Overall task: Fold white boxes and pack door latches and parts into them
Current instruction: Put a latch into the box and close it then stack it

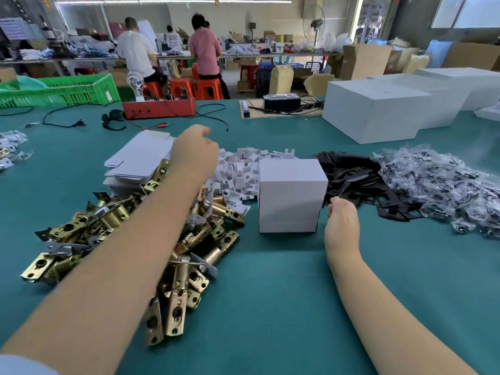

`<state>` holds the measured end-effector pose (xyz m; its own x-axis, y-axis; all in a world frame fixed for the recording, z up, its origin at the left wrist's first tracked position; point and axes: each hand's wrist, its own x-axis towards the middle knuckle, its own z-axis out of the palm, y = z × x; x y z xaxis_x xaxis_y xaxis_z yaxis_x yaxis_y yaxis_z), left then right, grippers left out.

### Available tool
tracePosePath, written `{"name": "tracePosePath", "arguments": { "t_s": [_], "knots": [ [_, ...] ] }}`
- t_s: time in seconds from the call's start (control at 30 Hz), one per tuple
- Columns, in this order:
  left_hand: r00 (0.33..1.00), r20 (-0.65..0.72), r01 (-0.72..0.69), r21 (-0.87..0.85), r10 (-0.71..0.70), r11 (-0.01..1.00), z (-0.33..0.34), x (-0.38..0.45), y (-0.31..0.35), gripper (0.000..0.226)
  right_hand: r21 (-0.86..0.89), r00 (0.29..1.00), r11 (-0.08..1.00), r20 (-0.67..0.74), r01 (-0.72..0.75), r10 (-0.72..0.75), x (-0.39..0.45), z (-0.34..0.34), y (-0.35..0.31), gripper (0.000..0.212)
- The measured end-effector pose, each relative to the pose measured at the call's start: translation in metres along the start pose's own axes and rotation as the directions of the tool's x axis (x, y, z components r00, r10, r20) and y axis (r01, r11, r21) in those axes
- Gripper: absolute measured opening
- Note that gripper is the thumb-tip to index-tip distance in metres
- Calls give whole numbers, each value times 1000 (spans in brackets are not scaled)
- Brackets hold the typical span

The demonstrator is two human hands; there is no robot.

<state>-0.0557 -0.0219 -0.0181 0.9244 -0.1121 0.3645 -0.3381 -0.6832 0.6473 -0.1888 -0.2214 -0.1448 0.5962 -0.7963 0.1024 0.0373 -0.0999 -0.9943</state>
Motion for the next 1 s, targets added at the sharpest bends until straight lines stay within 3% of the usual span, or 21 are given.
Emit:
{"name": "tracePosePath", "arguments": {
  "t_s": [0.1,0.17,0.3,0.5,0.6,0.8,0.93,1.0],
  "knots": [
    [993,51,87,343,-111,935,-6,34,-29,39,-63,999,997,17,52,-51,-1,4,0,16],
    [973,14,199,456,-231,868,-13,51,-48,41,-98,996,992,33,83,-80,-1,5,-1,19],
    [912,1,342,549,-410,763,-14,67,-77,48,-74,997,994,-4,76,-77,-1,5,2,33],
    [895,36,335,605,-445,722,-17,79,-66,41,-8,999,1000,-33,28,-28,1,4,3,32],
    [929,15,281,621,-369,732,-19,81,-64,34,-7,999,1000,-33,27,-27,1,5,2,33],
    [992,-110,116,677,-57,726,-35,62,-23,23,32,997,998,-63,55,-53,-1,4,1,30],
    [970,-216,9,503,115,864,-53,14,19,16,89,965,973,-171,214,-197,-11,1,-11,31],
    [936,-288,-94,351,203,932,-60,-18,27,24,116,919,935,-257,335,-298,-14,-3,-23,23]
  ]
}}
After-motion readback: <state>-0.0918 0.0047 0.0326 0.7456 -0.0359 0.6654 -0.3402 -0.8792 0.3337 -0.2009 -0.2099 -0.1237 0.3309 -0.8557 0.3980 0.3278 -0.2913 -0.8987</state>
